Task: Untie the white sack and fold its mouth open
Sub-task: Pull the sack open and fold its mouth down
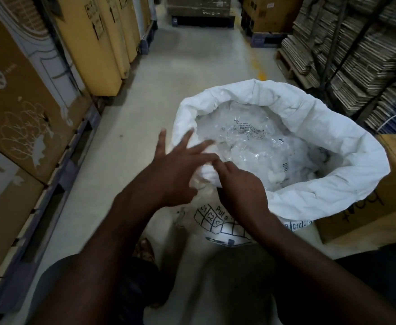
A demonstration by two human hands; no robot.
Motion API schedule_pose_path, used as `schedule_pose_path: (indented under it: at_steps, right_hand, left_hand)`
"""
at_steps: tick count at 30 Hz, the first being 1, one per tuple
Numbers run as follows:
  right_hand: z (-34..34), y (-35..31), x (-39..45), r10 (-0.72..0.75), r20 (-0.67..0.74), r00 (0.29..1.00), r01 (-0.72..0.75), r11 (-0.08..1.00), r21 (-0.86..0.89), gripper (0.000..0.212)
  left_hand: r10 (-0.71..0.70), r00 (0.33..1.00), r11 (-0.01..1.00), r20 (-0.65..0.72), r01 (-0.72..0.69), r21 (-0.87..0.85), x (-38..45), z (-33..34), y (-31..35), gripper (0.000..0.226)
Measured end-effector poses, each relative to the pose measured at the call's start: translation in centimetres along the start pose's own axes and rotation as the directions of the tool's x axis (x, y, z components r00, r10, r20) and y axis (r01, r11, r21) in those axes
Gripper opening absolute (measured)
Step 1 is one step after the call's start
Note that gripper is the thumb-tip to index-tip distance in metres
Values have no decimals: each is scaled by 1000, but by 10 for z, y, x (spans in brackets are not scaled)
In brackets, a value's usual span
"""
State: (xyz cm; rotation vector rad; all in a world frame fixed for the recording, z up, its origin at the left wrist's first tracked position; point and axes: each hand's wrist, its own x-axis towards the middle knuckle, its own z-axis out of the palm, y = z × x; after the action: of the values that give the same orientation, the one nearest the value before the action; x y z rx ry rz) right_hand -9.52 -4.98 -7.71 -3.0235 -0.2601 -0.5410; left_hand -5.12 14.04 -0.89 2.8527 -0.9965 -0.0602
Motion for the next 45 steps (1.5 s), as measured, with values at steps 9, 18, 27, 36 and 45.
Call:
schedule_pose_path:
  at_steps: [9, 18, 27, 36, 45]
  right_hand:
    - [-6, -6, -18, 17, -2, 1000, -16, 995, 94, 73]
    - [8, 23, -18, -91, -34, 995, 92, 995, 22, 41]
    - [25, 17, -42, -298, -101, 949, 300, 954, 6, 24]
    - [-11, 25, -69, -190, 296, 936, 99, 950, 297, 94]
    - [-17, 80, -45, -18, 130, 991, 15, 1000, 20, 51]
  left_hand:
    - [106, 899, 994, -425, -77, 84, 32, 63, -1, 15]
    - [89, 991, 996, 99, -86, -37, 12, 83, 14, 60]
    - [133, 969, 983, 209, -102, -155, 40, 72, -10, 95]
    - [236, 969, 965, 75, -242, 98, 46, 84, -2, 37]
    - [-31, 934, 999, -357, 34, 1, 27, 82, 4, 37]
